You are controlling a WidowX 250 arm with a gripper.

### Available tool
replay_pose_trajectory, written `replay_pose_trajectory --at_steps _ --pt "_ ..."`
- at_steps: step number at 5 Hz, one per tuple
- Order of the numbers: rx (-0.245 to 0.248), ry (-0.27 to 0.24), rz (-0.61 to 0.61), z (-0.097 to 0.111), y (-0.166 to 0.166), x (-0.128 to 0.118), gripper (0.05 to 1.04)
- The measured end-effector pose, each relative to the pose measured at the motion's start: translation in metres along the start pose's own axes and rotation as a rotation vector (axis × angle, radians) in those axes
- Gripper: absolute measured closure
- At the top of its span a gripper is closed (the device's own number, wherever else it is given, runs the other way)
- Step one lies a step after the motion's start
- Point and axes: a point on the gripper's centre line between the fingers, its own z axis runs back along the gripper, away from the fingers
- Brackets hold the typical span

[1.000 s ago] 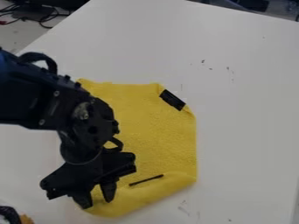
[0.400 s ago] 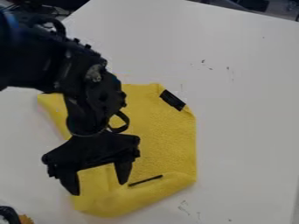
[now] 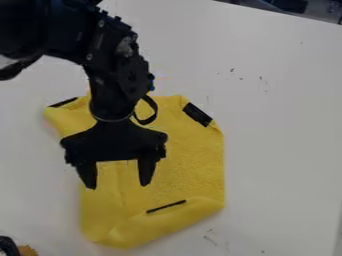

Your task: Unfold the cloth to left

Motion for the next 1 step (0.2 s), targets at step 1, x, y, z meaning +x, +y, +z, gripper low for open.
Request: replay_pose_trajectory --at_steps 1 --pt "0.004 0.022 -0.101 -0.0059 -0.0062 0.024 0.083"
